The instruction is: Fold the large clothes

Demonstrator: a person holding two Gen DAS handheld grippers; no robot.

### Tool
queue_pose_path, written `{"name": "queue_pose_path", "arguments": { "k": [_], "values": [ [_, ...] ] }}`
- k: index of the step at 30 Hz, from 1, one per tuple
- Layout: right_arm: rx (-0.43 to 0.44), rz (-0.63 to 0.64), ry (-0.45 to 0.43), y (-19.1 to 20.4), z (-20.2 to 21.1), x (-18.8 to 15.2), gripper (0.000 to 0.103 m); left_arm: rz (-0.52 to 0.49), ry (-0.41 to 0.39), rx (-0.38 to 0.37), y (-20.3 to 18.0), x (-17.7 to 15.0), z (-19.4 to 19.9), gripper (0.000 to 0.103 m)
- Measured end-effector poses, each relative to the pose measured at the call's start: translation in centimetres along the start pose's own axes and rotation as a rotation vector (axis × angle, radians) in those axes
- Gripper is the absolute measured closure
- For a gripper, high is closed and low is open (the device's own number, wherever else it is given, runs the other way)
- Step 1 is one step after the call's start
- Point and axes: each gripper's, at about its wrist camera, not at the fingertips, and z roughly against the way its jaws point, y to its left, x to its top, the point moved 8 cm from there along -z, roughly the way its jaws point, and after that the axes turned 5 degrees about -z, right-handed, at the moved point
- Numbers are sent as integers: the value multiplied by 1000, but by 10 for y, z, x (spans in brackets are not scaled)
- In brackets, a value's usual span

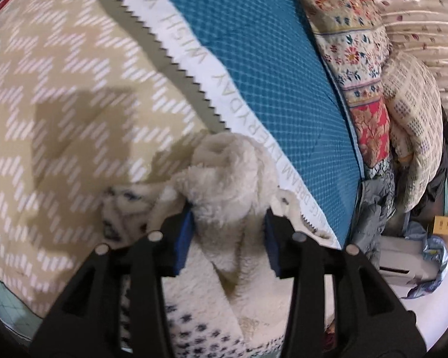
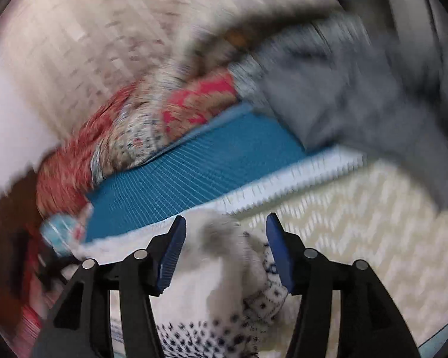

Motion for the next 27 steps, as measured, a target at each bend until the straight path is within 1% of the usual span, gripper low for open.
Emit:
{"name": "queue_pose_path", "arguments": {
  "k": [1,2,3,4,5,6,7,8,9,10,11,12,13,14,15,16,17,18,19,20,21,22,23,24,25,26,27],
  "values": [
    [30,91,-51,26,8,-11,50,-7,-2,-3,-4,2,-1,62],
    [57,154,-80,46,11,-26,50,-13,-5,-3,-5,0,-1,62],
    [72,219,-92,64,8,-39,50,-18,-6,-1,-8,0,-2,60],
    [81,258,-82,76,0,-47,49,-31,-5,5,-9,-1,-3,59],
    [83,300,-10,87,-25,-61,49,-44,-2,15,-8,-4,-3,58],
    [49,300,64,85,-50,-68,49,-51,2,18,-6,-5,-4,58],
    [-47,270,184,67,-92,-76,49,-52,12,12,-4,-6,-1,58],
    [-128,232,297,44,-124,-86,49,-44,20,-7,-3,-7,4,58],
    [-161,174,376,24,-145,-93,49,-30,30,-81,-5,-8,16,58],
    [-127,97,377,13,-151,-91,49,-29,16,-135,-6,-7,29,58],
    [-111,60,362,13,-147,-86,49,-42,-49,-176,-5,0,57,58],
    [-114,45,363,15,-144,-85,49,-62,-138,-194,-1,8,88,58],
    [-131,81,368,19,-143,-86,48,-70,-223,-189,7,15,117,58],
    [-143,129,367,23,-140,-87,48,-65,-275,-155,15,18,134,58],
    [-141,151,358,22,-135,-88,48,-64,-308,-110,20,19,146,58],
    [-104,157,325,29,-121,-83,48,-75,-323,-75,22,18,154,58],
    [-66,151,275,35,-108,-76,48,-108,-326,-58,16,13,157,58],
    [-39,153,182,39,-85,-64,48,-154,-325,-51,6,6,157,58],
    [-43,162,77,38,-61,-52,48,-234,-333,-38,-12,-6,153,58],
    [-50,164,23,34,-48,-46,48,-316,-345,-14,-29,-19,145,58],
    [-71,155,1,25,-41,-41,47,-391,-345,9,-43,-30,136,57],
    [-102,141,17,13,-44,-41,46,-507,-320,39,-65,-50,113,56],
    [-187,90,117,-16,-63,-48,45,-580,-290,58,-77,-64,91,56],
    [-247,35,246,-40,-83,-62,44,-623,-273,76,-81,-73,72,56],
    [-234,-83,393,-64,-97,-82,44,-673,-253,117,-83,-80,45,56],
    [-166,-197,368,-74,-88,-79,44,-693,-194,252,-67,-80,1,56],
    [-126,-261,284,-76,-68,-69,44,-666,-143,315,-50,-78,-22,56]
  ]
}}
